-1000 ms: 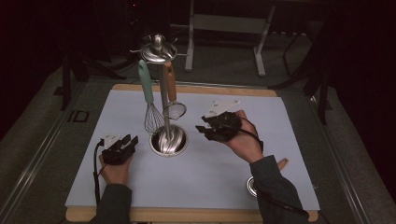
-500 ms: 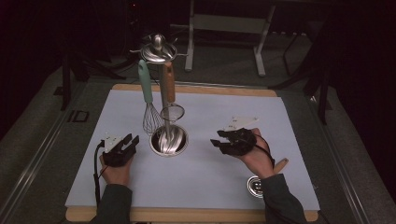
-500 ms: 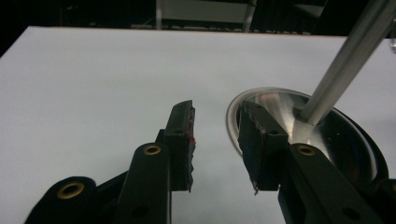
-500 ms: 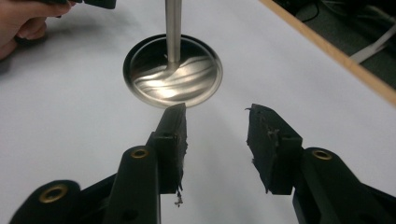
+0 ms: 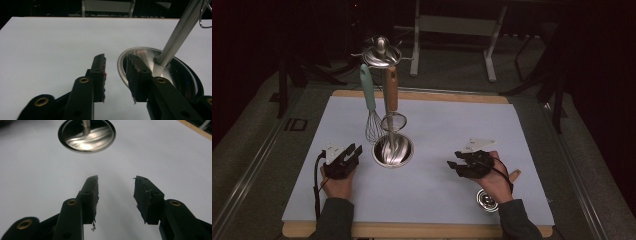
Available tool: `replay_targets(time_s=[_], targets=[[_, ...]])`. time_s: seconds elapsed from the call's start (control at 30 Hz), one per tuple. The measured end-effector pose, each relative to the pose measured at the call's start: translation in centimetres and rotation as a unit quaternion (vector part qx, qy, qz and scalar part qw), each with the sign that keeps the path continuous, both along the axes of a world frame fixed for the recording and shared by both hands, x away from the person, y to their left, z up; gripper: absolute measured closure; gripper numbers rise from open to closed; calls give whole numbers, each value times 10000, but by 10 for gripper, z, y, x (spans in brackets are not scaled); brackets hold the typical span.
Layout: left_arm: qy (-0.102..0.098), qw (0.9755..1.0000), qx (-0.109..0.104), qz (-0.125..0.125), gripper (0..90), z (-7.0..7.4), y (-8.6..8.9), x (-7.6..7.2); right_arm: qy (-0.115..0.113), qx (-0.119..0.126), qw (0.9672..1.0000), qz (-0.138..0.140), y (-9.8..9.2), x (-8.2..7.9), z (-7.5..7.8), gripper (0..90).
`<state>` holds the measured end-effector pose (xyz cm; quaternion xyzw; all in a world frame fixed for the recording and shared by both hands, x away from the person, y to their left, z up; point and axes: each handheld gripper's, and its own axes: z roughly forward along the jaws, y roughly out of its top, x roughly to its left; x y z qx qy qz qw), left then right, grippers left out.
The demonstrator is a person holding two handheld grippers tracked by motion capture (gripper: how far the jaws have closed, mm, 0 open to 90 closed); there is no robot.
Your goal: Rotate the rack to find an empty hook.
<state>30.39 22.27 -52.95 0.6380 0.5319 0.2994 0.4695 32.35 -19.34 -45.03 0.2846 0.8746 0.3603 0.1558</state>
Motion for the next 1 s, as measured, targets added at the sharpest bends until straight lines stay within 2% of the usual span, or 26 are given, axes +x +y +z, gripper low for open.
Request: replay_targets(time_s=[0.37,0.43,0.73,0.83,1.0], targets=[[-62,9999,-85,-34,716,2,0,-2,96,4,9999,-135,-9,-3,-20,515],[-97,9999,-111,-61,717,4,-1,-3,121,-61,9998,-147,-11,-2,-23,514],[-153,9997,-131,-167,719,7,-5,-5,184,94,9995,-230,-17,-3,-26,512],[-217,9993,-221,-194,721,11,-4,-7,204,112,9995,-231,-19,-2,-28,511],[-291,9991,-222,-210,722,16,-4,-8,232,160,9992,-271,-22,-3,-27,510]])
